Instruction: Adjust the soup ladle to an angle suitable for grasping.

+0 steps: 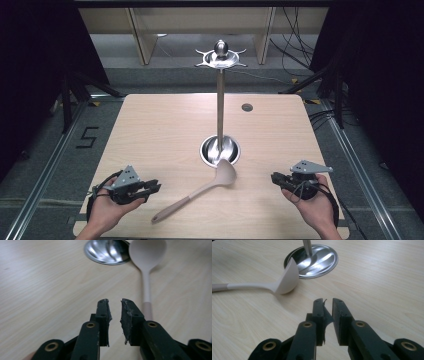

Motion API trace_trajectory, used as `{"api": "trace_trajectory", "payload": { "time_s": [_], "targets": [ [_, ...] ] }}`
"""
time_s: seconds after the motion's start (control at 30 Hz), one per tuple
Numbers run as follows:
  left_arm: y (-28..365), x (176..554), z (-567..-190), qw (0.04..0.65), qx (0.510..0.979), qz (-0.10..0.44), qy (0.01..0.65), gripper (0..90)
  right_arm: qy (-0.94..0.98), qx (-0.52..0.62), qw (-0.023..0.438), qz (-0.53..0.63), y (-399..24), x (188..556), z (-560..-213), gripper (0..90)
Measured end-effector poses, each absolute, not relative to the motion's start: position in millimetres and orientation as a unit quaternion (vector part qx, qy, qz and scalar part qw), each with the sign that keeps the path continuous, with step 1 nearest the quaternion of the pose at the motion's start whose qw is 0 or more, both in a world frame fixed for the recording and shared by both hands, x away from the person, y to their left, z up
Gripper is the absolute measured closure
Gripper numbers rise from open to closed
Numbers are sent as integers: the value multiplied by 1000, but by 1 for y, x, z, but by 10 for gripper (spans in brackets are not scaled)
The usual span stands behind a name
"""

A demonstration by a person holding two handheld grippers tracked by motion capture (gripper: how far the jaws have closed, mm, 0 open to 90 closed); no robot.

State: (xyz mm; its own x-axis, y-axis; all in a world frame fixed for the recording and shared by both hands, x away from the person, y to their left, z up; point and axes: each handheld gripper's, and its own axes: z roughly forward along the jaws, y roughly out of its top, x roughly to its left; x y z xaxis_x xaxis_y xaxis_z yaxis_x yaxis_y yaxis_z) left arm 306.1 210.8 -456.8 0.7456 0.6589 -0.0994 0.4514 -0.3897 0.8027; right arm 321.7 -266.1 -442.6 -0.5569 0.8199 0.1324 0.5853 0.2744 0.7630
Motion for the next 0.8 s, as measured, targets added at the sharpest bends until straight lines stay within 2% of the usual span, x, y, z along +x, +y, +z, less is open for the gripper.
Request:
{"api": "trace_trajectory", "payload": {
  "time_s": [0.07, 0.1, 0.2, 0.27, 0.37, 0.5, 0.8],
  "targets": [
    [205, 303, -456, 424, 837, 105, 329, 830, 791, 435, 158, 401, -267, 324, -443, 811],
    [193, 295, -458, 389, 864, 68, 311, 847, 792, 435, 152, 400, -266, 324, -443, 809],
    [175, 286, -466, 336, 894, 33, 294, 889, 798, 424, 154, 400, -264, 324, -444, 797],
    [170, 287, -469, 290, 918, 24, 271, 892, 795, 435, 144, 397, -263, 323, -445, 792],
    [164, 291, -476, 262, 924, 27, 277, 893, 796, 436, 139, 397, -265, 324, -446, 785],
    [162, 296, -484, 245, 922, 16, 298, 894, 795, 433, 150, 397, -266, 324, -446, 779],
    [168, 312, -484, 230, 915, 19, 329, 895, 797, 435, 131, 398, -264, 325, -448, 763]
  ]
}}
